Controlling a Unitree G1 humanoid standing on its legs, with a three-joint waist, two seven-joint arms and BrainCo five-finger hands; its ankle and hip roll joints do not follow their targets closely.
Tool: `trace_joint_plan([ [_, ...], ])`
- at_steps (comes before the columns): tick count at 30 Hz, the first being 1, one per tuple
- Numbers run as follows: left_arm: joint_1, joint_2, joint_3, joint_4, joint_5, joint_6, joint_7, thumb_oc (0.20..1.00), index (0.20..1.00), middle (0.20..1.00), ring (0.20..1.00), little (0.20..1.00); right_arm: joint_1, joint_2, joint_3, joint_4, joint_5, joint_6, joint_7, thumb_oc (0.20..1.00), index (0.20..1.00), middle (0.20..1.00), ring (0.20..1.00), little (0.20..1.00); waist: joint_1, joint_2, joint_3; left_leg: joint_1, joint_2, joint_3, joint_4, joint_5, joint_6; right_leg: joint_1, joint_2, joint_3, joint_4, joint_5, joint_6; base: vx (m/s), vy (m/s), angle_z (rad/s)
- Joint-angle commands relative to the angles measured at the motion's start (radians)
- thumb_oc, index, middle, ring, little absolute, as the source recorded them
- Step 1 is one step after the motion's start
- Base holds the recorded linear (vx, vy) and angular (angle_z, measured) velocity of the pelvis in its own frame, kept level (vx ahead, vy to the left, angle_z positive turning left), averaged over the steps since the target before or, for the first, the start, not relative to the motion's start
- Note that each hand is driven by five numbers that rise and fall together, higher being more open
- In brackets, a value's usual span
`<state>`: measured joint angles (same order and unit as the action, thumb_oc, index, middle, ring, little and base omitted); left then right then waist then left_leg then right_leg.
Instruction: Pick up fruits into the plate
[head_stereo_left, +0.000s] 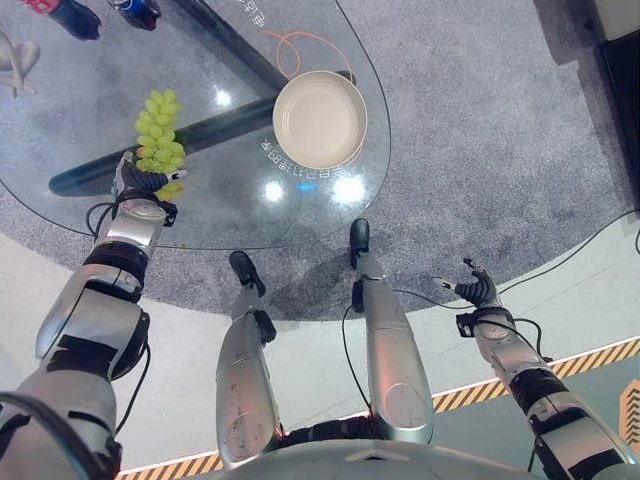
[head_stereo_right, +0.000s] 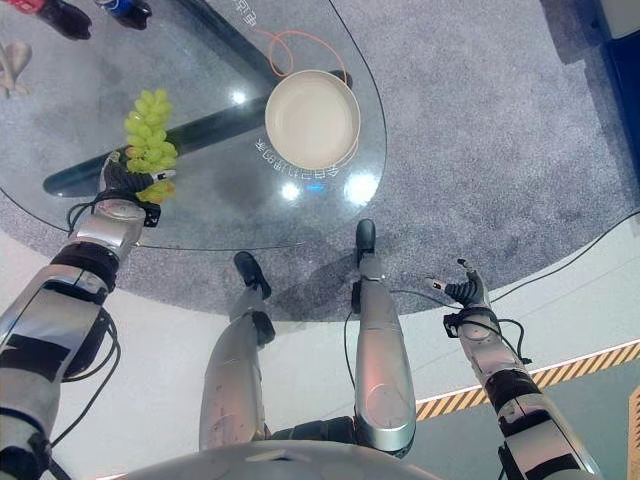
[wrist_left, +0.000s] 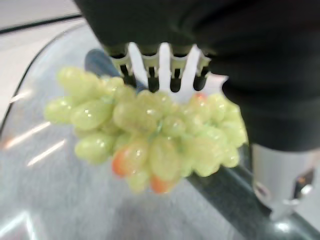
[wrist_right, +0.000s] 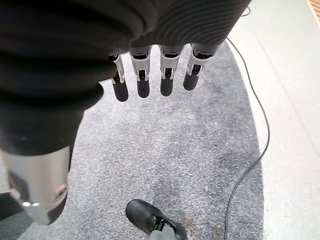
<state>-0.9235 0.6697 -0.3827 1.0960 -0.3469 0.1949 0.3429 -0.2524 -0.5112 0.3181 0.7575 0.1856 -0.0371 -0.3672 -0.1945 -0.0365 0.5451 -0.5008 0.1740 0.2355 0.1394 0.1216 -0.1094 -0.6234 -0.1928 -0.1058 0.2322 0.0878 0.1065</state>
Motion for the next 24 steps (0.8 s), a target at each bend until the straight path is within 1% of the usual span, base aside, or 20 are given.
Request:
trace_joint_plan([
  [1, 0.007, 0.022, 0.063, 0.087, -0.055, 0.028, -0.033, 1.000, 1.000, 1.000, 1.000, 1.000, 0.037, -0.037, -0.023, -0.044, 0.015, 0.003, -0.028, 1.000, 1.000, 1.000, 1.000, 1.000, -0.013, -0.031, -0.025, -0.117, -0.056, 0.018, 0.176, -0.143, 0.030, -0.033, 0.094, -0.026, 0.081, -0.108, -0.035, 0.02, -0.002, -0.05],
  [5, -0.004, 0.032, 0.065, 0.118, -0.037, 0.045, -0.014, 1.000, 1.000, 1.000, 1.000, 1.000, 0.034, -0.048, -0.026, -0.057, 0.020, 0.002, -0.027, 1.000, 1.000, 1.000, 1.000, 1.000, -0.020, -0.035, -0.025, -0.145, -0.054, 0.016, 0.189, -0.141, 0.025, -0.057, 0.096, -0.022, 0.086, -0.105, -0.039, 0.03, 0.005, -0.03],
  [6, -0.003, 0.035, 0.064, 0.126, -0.033, 0.050, -0.006, 1.000, 1.000, 1.000, 1.000, 1.000, 0.040, -0.051, -0.022, -0.062, 0.022, 0.004, -0.028, 1.000, 1.000, 1.000, 1.000, 1.000, -0.020, -0.035, -0.025, -0.131, -0.053, 0.004, 0.201, -0.175, 0.016, -0.042, 0.099, -0.017, 0.097, -0.135, -0.032, 0.00, 0.000, 0.00],
  [7, -0.021, 0.041, 0.062, 0.136, -0.036, 0.061, 0.012, 1.000, 1.000, 1.000, 1.000, 1.000, 0.035, -0.056, -0.022, -0.076, 0.023, 0.008, -0.030, 1.000, 1.000, 1.000, 1.000, 1.000, -0.025, -0.040, -0.025, -0.160, -0.051, 0.016, 0.197, -0.142, 0.024, -0.071, 0.100, -0.018, 0.091, -0.105, -0.041, 0.09, 0.021, -0.01],
  [8, -0.030, 0.046, 0.060, 0.151, -0.026, 0.078, 0.033, 1.000, 1.000, 1.000, 1.000, 1.000, 0.042, -0.060, -0.018, -0.083, 0.028, 0.008, -0.030, 1.000, 1.000, 1.000, 1.000, 1.000, -0.028, -0.042, -0.025, -0.150, -0.050, 0.005, 0.208, -0.174, 0.015, -0.060, 0.105, -0.013, 0.103, -0.134, -0.034, -0.07, -0.005, -0.02],
  [9, -0.038, 0.050, 0.062, 0.156, -0.025, 0.077, 0.036, 1.000, 1.000, 1.000, 1.000, 1.000, 0.037, -0.061, -0.019, -0.086, 0.029, 0.007, -0.031, 1.000, 1.000, 1.000, 1.000, 1.000, -0.030, -0.045, -0.025, -0.171, -0.050, 0.016, 0.202, -0.141, 0.023, -0.081, 0.104, -0.016, 0.094, -0.104, -0.043, 0.00, 0.000, 0.00],
  [10, -0.049, 0.056, 0.061, 0.173, -0.018, 0.082, 0.047, 1.000, 1.000, 1.000, 1.000, 1.000, 0.037, -0.063, -0.015, -0.092, 0.033, 0.006, -0.033, 1.000, 1.000, 1.000, 1.000, 1.000, -0.032, -0.050, -0.025, -0.181, -0.048, 0.015, 0.207, -0.141, 0.023, -0.089, 0.107, -0.015, 0.097, -0.104, -0.044, 0.00, 0.000, 0.00],
  [11, -0.058, 0.060, 0.056, 0.195, -0.005, 0.089, 0.053, 1.000, 1.000, 1.000, 1.000, 1.000, 0.043, -0.065, -0.009, -0.091, 0.037, -0.002, -0.033, 1.000, 1.000, 1.000, 1.000, 1.000, -0.033, -0.053, -0.025, -0.175, -0.047, 0.002, 0.221, -0.174, 0.014, -0.080, 0.111, -0.011, 0.110, -0.132, -0.038, 0.07, 0.002, -0.01],
  [13, -0.071, 0.062, 0.049, 0.219, 0.004, 0.094, 0.063, 1.000, 1.000, 1.000, 1.000, 1.000, 0.044, -0.066, -0.005, -0.090, 0.044, -0.014, -0.032, 1.000, 1.000, 1.000, 1.000, 1.000, -0.037, -0.059, -0.025, -0.187, -0.043, 0.000, 0.230, -0.178, 0.013, -0.091, 0.113, -0.011, 0.117, -0.133, -0.039, 0.03, -0.021, -0.03],
  [14, -0.090, 0.066, 0.041, 0.244, 0.020, 0.116, 0.070, 1.000, 1.000, 1.000, 1.000, 1.000, 0.045, -0.069, 0.001, -0.098, 0.049, -0.022, -0.031, 1.000, 1.000, 1.000, 1.000, 1.000, -0.041, -0.066, -0.025, -0.199, -0.042, -0.001, 0.235, -0.178, 0.013, -0.105, 0.116, -0.011, 0.121, -0.130, -0.040, -0.01, -0.037, -0.05],
  [18, -0.117, 0.069, 0.024, 0.285, 0.057, 0.144, 0.095, 1.000, 1.000, 1.000, 1.000, 1.000, 0.044, -0.068, 0.007, -0.112, 0.059, -0.033, -0.034, 1.000, 1.000, 1.000, 1.000, 1.000, -0.046, -0.078, -0.025, -0.221, -0.037, -0.006, 0.241, -0.179, 0.014, -0.128, 0.122, -0.012, 0.128, -0.127, -0.040, -0.01, -0.035, -0.05],
  [19, -0.131, 0.073, 0.015, 0.307, 0.080, 0.152, 0.093, 1.000, 1.000, 1.000, 1.000, 1.000, 0.042, -0.070, 0.010, -0.117, 0.064, -0.041, -0.033, 1.000, 1.000, 1.000, 1.000, 1.000, -0.048, -0.084, -0.025, -0.231, -0.035, -0.007, 0.243, -0.178, 0.013, -0.138, 0.124, -0.012, 0.130, -0.125, -0.040, -0.03, -0.045, -0.05],
  [20, -0.143, 0.075, 0.004, 0.328, 0.130, 0.163, 0.082, 1.000, 1.000, 1.000, 1.000, 1.000, 0.042, -0.071, 0.012, -0.124, 0.071, -0.050, -0.034, 1.000, 1.000, 1.000, 1.000, 1.000, -0.050, -0.088, -0.025, -0.241, -0.033, -0.009, 0.247, -0.178, 0.013, -0.147, 0.126, -0.013, 0.132, -0.123, -0.040, -0.03, -0.040, -0.02],
  [21, -0.145, 0.075, 0.000, 0.331, 0.133, 0.164, 0.080, 1.000, 1.000, 1.000, 1.000, 1.000, 0.042, -0.071, 0.012, -0.124, 0.072, -0.051, -0.034, 1.000, 1.000, 1.000, 1.000, 1.000, -0.051, -0.089, -0.025, -0.242, -0.033, -0.009, 0.248, -0.178, 0.012, -0.148, 0.126, -0.013, 0.132, -0.122, -0.039, -0.02, -0.037, 0.01],
  [23, -0.149, 0.073, -0.025, 0.342, 0.212, 0.185, 0.051, 1.000, 1.000, 1.000, 1.000, 1.000, 0.042, -0.074, 0.017, -0.141, 0.077, -0.055, -0.038, 1.000, 1.000, 1.000, 1.000, 1.000, -0.053, -0.092, -0.025, -0.248, -0.033, -0.011, 0.247, -0.176, 0.011, -0.155, 0.128, -0.012, 0.130, -0.118, -0.039, 0.00, 0.000, 0.00],
  [24, -0.146, 0.069, -0.050, 0.344, 0.286, 0.208, 0.032, 0.482, 0.482, 0.482, 0.482, 0.482, 0.040, -0.078, 0.020, -0.151, 0.077, -0.057, -0.039, 1.000, 1.000, 1.000, 1.000, 1.000, -0.054, -0.091, -0.025, -0.249, -0.034, -0.011, 0.243, -0.174, 0.010, -0.159, 0.129, -0.011, 0.129, -0.114, -0.038, 0.00, 0.000, 0.00],
])
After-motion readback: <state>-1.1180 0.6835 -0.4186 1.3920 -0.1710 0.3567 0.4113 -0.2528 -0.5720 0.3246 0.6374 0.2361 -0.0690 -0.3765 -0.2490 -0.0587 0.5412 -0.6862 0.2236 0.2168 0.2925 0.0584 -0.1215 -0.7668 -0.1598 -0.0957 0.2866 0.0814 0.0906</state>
